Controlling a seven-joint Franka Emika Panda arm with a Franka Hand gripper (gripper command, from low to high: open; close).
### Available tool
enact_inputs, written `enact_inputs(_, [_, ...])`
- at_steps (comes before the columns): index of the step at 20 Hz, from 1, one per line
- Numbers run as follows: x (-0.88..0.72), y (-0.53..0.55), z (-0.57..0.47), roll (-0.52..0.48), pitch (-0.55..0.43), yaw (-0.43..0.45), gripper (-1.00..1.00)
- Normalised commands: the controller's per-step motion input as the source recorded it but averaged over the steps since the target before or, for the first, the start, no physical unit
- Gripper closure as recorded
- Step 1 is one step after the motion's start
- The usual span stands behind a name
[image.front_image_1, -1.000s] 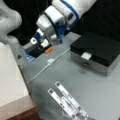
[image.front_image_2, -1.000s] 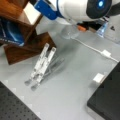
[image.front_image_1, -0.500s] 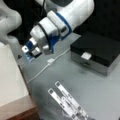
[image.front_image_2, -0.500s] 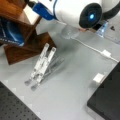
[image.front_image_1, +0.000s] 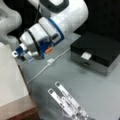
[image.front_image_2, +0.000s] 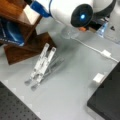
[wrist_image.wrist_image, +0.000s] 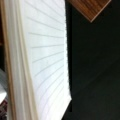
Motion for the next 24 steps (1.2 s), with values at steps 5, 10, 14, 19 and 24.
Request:
enact_inputs(5, [-0.45,-0.16,0.03,-0.127,0.048,0.171,-1.0])
enact_inputs(10, [-0.38,-0.11,0.08,-0.185,0.098,0.233,-1.0])
enact_inputs(14, [-0.32,-0.08,0.1,-0.262,0.136,0.264,-1.0])
enact_inputs(19, [-0.27,-0.05,0.07,-0.217,0.106,0.244,1.0])
enact_inputs(24, [-0.2,-0.11,0.05,-0.06,0.027,0.215,1.0])
